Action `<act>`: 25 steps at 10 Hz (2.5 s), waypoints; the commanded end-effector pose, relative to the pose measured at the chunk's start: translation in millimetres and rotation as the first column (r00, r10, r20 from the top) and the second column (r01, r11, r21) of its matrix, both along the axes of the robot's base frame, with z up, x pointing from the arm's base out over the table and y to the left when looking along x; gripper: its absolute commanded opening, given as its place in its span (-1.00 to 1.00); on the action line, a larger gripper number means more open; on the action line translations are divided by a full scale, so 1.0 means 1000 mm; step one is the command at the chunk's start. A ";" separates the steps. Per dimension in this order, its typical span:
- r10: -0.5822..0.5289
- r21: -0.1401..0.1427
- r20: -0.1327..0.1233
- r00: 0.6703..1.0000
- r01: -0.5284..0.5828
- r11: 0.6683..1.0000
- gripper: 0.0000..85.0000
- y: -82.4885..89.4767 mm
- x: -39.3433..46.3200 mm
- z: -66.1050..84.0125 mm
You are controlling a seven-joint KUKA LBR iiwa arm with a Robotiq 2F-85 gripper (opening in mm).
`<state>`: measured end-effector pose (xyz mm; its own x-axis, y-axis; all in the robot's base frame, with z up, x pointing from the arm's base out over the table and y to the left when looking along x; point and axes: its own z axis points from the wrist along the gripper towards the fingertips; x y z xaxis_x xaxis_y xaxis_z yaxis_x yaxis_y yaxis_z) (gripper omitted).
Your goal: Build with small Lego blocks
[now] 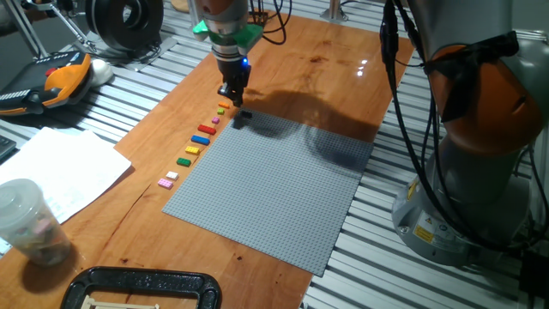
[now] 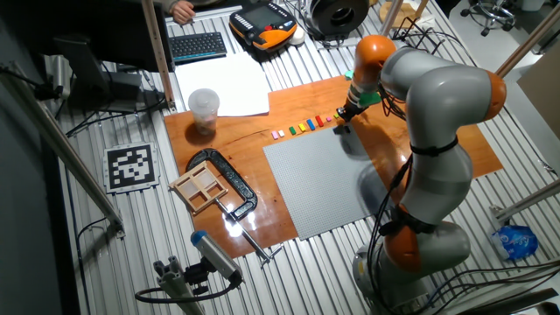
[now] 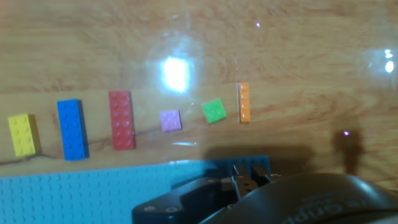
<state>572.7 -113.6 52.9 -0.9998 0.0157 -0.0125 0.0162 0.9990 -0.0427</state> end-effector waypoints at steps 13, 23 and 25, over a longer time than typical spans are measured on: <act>0.019 -0.011 0.012 1.000 -0.019 1.000 -0.20 -0.002 0.0349 -0.007; 0.026 0.003 0.003 1.000 -0.026 1.000 -0.20 -0.008 0.0433 -0.014; 0.025 0.007 0.006 1.000 -0.025 1.000 -0.20 -0.006 0.0427 -0.016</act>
<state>615.3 -120.2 36.8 -0.9998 -0.0092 -0.0180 -0.0086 0.9993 -0.0354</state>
